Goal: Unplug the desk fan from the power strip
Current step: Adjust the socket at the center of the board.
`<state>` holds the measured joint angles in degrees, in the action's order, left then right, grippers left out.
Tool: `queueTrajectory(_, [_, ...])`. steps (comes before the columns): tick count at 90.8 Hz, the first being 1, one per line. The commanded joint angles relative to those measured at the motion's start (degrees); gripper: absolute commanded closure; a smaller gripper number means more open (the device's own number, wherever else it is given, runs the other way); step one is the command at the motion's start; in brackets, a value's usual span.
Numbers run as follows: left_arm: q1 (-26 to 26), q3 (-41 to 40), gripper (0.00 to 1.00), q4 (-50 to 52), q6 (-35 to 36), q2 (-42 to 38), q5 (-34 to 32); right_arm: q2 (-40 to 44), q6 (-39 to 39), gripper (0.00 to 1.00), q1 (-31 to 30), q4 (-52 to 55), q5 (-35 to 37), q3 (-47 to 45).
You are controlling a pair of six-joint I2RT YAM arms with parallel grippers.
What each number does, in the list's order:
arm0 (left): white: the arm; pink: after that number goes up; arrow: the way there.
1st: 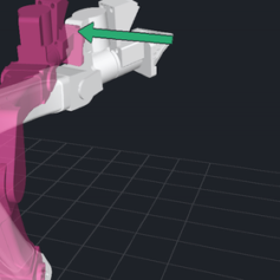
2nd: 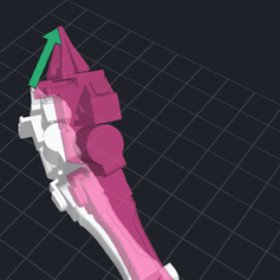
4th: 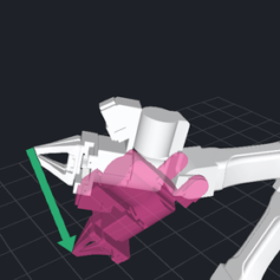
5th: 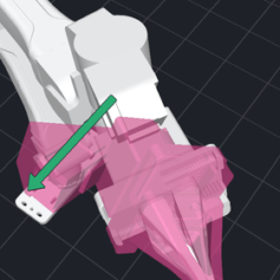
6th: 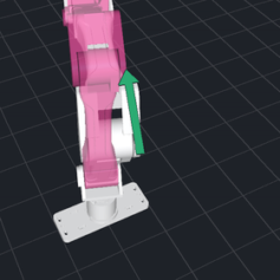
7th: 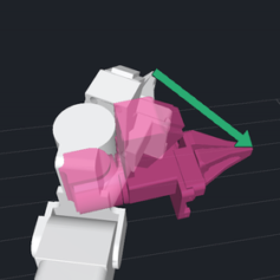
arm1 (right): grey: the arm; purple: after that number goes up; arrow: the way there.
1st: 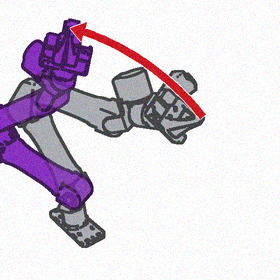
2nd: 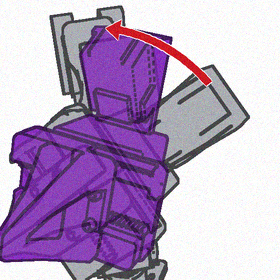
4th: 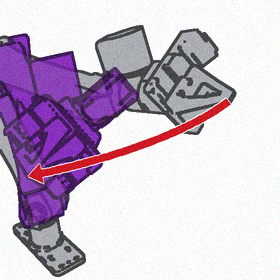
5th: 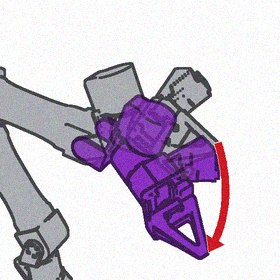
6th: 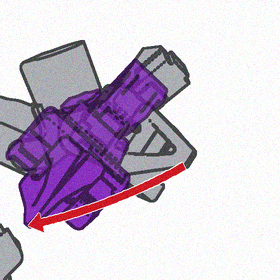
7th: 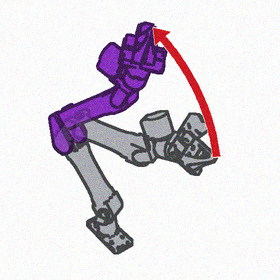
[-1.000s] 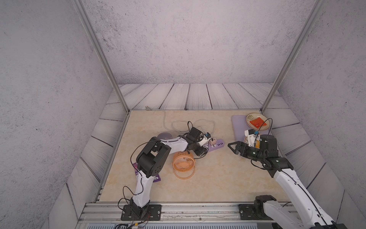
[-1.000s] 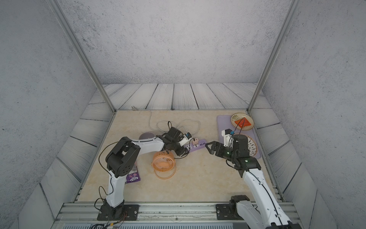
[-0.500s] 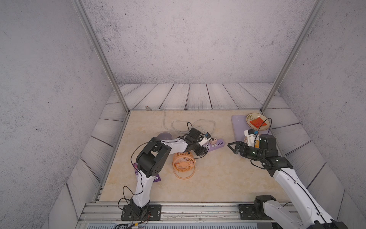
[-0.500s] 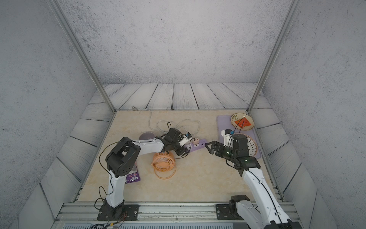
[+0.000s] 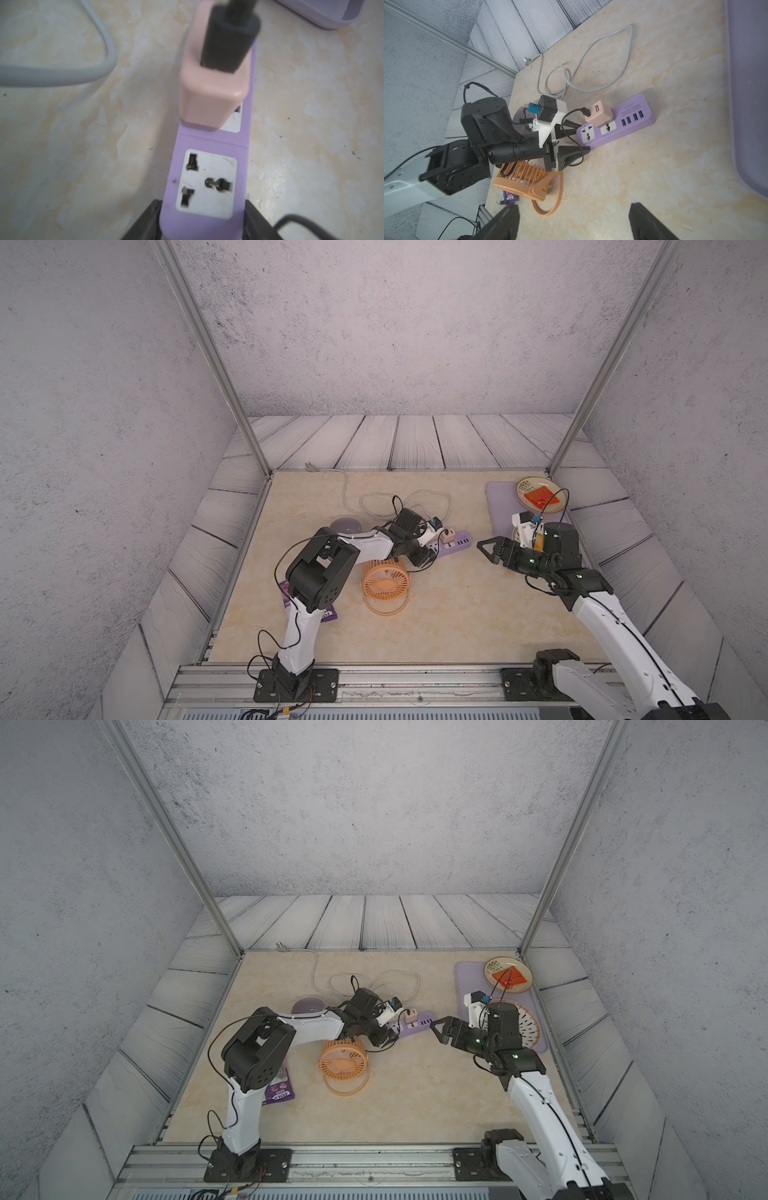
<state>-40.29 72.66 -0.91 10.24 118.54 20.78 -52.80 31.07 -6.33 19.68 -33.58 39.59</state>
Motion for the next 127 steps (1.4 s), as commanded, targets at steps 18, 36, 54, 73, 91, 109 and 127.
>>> queueTrajectory(18, [-0.5, -2.5, 0.57, -2.8, 0.6, -1.4, 0.2, -2.6, -0.4, 0.12, -0.2, -1.7, 0.3, -0.8])
queueTrajectory(36, [-0.8, -3.2, 0.66, -2.8, 1.4, -1.9, -0.5, -5.7, -1.9, 0.13, -0.3, -1.6, 2.8, 0.2])
queueTrajectory(54, [-1.0, -3.3, 0.78, -2.2, 2.0, -2.6, -0.5, -8.8, -2.9, 0.15, -0.3, -1.4, 4.8, 1.2])
queueTrajectory(73, [-1.2, -3.7, 0.87, -1.9, 2.1, -3.3, -0.3, -11.6, -3.7, 0.16, -0.8, -1.6, 6.7, 2.1])
queueTrajectory(91, [-1.4, -4.0, 0.97, -1.8, 2.1, -3.8, -0.2, -14.8, -4.1, 0.17, -2.9, -1.9, 9.2, 3.0])
queueTrajectory(109, [-1.4, -4.2, 1.00, -1.4, 1.7, -3.9, -0.4, -18.5, -5.1, 0.18, -5.2, -1.4, 12.0, 5.1])
queueTrajectory(127, [-1.4, -3.8, 1.00, -1.0, 1.5, -3.8, -0.3, -22.8, -6.4, 0.19, -7.6, -0.6, 16.5, 8.5])
